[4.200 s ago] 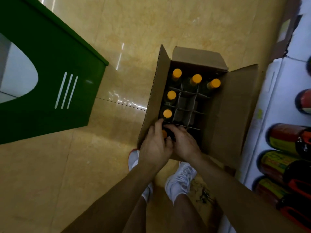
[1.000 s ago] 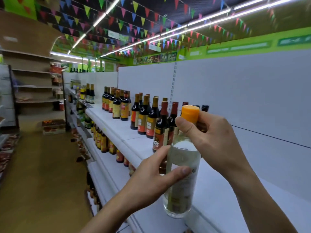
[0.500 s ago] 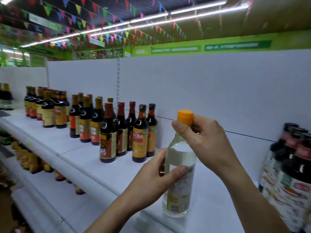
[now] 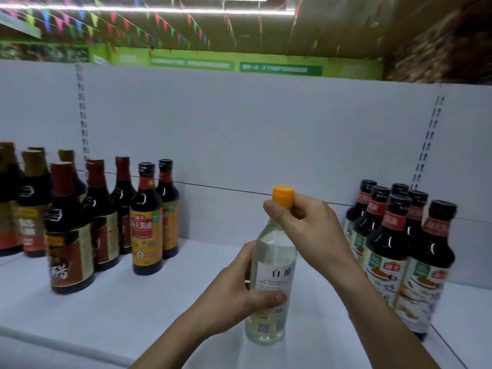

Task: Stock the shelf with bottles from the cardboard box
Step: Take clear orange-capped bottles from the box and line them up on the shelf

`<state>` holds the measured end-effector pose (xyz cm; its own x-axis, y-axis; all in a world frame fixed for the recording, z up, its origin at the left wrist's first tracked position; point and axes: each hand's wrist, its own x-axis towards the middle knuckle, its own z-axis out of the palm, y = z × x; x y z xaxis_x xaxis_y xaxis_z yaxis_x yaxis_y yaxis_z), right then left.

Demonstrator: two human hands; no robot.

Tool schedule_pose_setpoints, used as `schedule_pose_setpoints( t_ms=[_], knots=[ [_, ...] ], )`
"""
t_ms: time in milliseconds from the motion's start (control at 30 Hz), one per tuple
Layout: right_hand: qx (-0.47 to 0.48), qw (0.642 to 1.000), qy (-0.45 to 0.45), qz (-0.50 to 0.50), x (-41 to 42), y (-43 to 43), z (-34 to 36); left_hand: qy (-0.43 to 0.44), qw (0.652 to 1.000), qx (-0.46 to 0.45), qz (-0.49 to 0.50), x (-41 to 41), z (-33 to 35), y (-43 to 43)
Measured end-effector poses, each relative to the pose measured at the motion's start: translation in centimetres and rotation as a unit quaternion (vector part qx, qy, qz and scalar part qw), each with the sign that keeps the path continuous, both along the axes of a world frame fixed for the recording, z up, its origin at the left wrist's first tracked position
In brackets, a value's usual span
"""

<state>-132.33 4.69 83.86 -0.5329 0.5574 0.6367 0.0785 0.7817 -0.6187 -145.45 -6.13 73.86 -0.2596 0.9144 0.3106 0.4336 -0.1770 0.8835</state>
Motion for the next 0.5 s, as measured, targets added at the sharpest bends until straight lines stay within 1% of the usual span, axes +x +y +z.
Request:
schedule_pose_setpoints(
  t_ms=[367,500],
  knots=[
    [-0.006,0.998,0.014,-0.061,-1.1,1.6,-1.2,0.007,1.000,0.014,-0.018,-1.0,-1.1,3.2],
    [-0.044,0.997,-0.023,-0.053,-1.4,2.0,-2.8,0.008,1.000,0.013,-0.015,-1.8,-1.2,4.6]
  ],
)
